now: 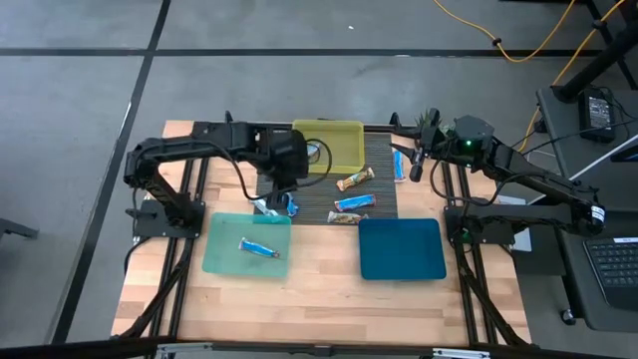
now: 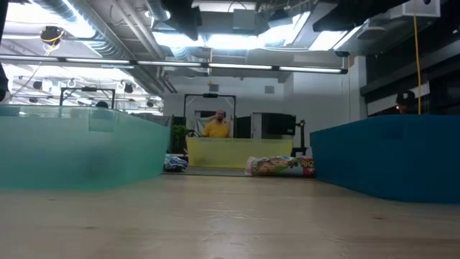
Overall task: Pick and place Granola Bars by type
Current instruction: Put the blue granola bar into the yellow bin
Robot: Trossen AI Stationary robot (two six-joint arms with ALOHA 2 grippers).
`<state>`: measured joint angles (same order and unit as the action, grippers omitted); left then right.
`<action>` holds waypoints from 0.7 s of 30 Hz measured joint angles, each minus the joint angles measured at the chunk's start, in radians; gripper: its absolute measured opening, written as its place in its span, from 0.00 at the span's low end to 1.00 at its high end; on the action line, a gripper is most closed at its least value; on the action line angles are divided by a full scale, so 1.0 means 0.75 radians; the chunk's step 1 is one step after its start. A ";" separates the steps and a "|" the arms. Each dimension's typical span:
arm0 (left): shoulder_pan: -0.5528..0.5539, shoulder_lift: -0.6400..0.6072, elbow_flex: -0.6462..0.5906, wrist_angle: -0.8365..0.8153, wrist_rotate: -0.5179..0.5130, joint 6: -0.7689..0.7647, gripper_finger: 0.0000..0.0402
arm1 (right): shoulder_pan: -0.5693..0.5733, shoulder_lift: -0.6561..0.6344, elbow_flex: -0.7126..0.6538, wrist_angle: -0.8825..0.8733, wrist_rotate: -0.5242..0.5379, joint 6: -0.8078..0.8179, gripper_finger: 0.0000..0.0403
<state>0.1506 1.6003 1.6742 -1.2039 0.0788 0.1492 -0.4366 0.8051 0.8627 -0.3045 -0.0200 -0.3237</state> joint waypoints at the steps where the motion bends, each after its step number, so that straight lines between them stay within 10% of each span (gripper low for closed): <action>1: 0.000 -0.001 -0.032 0.007 0.011 0.013 0.18 | 0.000 0.000 0.000 -0.006 0.000 0.000 0.36; 21: 0.005 0.001 -0.564 0.304 0.004 0.605 0.22 | 0.001 0.000 0.000 -0.041 0.000 0.078 0.36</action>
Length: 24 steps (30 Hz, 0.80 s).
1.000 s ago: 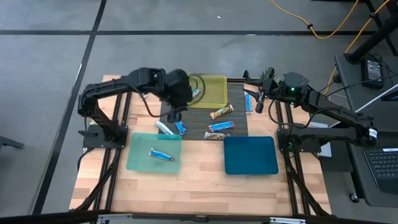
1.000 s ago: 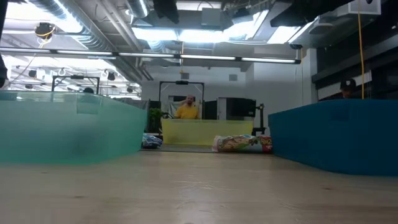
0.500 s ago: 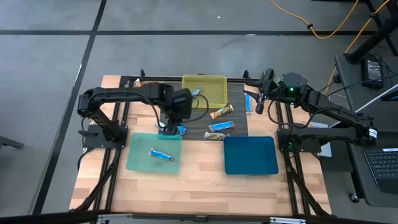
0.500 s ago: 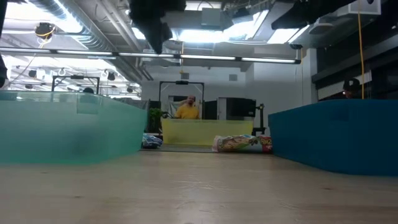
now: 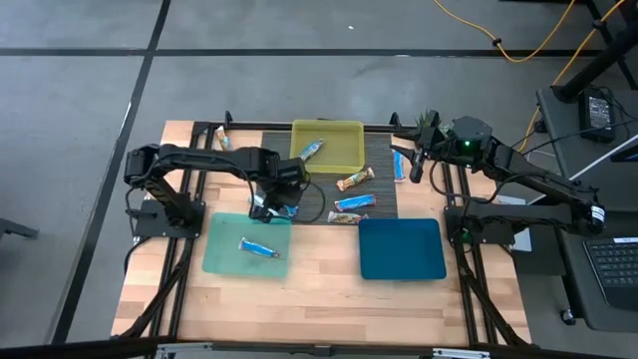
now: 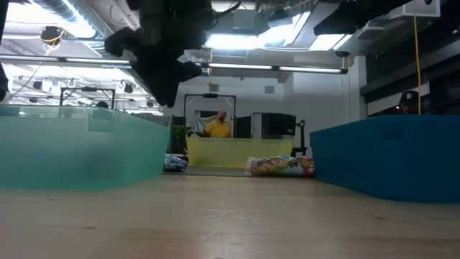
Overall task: Pick and place Granola Bars by type
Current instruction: Put the blue granola bar into the yellow bin
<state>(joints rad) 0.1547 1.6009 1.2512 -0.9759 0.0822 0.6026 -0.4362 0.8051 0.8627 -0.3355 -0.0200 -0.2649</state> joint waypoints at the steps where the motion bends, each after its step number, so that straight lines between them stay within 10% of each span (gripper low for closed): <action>1: 0.000 0.000 -0.008 0.003 -0.019 0.033 0.23 | 0.000 0.000 0.000 0.000 0.000 0.003 0.36; 24: 0.081 0.084 -0.353 0.521 -0.192 0.307 0.61 | 0.000 0.000 0.000 -0.006 0.000 0.068 0.36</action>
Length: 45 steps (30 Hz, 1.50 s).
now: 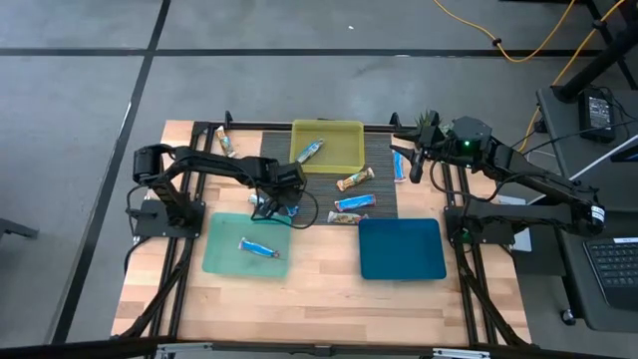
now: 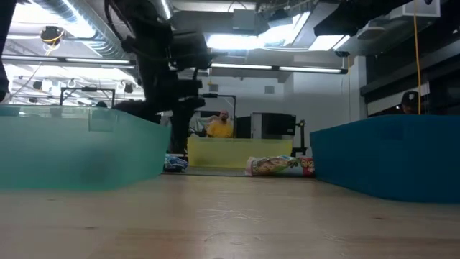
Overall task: Pick and place Granola Bars by type
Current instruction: Put the blue granola bar into the yellow bin
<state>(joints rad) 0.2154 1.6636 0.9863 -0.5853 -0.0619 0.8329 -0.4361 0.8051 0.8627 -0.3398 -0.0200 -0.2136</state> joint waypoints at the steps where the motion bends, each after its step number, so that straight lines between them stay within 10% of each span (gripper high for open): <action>1: 0.004 0.012 -0.006 -0.010 0.001 0.001 0.61 | 0.000 0.000 0.000 0.000 0.000 0.000 0.36; 16: 0.004 0.151 0.037 0.035 0.034 -0.133 0.56 | 0.000 0.000 0.000 -0.014 0.000 0.003 0.36; 29: 0.003 0.156 0.054 0.047 -0.154 -0.248 0.22 | 0.000 0.000 0.000 -0.033 0.000 0.005 0.36; 45: -0.001 -0.189 0.337 -0.085 -0.219 -0.562 0.07 | 0.000 0.007 0.000 -0.029 0.000 0.005 0.36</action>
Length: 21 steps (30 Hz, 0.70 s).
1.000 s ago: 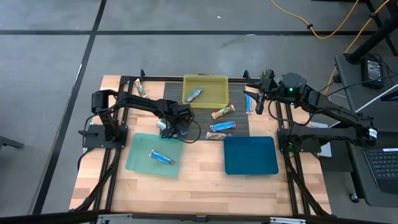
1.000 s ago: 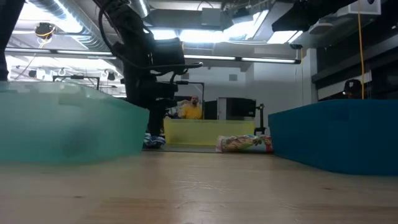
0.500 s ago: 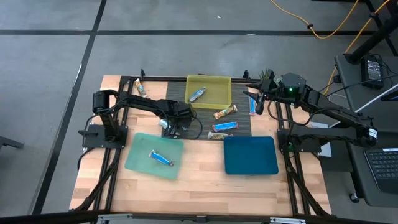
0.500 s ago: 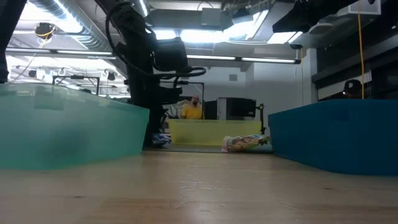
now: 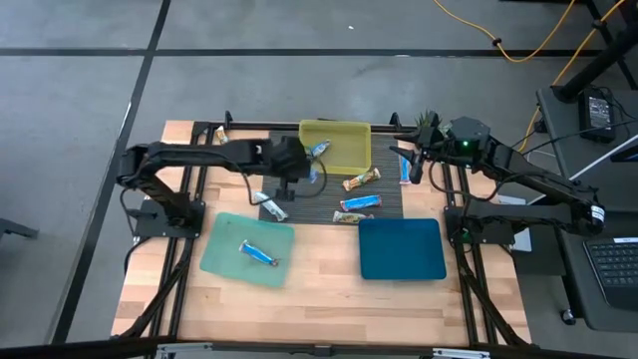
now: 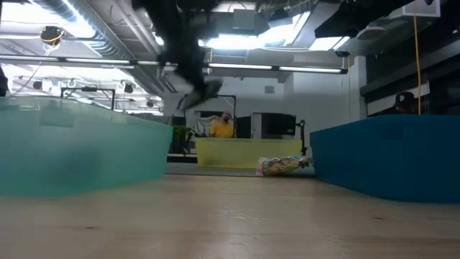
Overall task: Pick and place Granola Bars by type
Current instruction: Put the blue granola bar into the yellow bin
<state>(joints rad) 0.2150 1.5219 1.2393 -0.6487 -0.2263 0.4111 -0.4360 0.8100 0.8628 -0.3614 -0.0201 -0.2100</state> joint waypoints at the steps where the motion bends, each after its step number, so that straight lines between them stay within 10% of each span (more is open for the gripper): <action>1: 0.000 -0.025 0.020 0.001 0.000 -0.025 0.07 | 0.000 0.005 0.000 0.006 -0.002 0.004 0.36; 21: 0.000 -0.224 0.099 0.226 0.001 -0.219 0.06 | 0.082 0.336 0.031 0.598 -0.325 0.174 0.36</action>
<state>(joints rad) 0.2150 1.3537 1.3136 -0.4790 -0.2258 0.2471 -0.3746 1.0622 0.8859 0.0869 -0.2639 -0.0794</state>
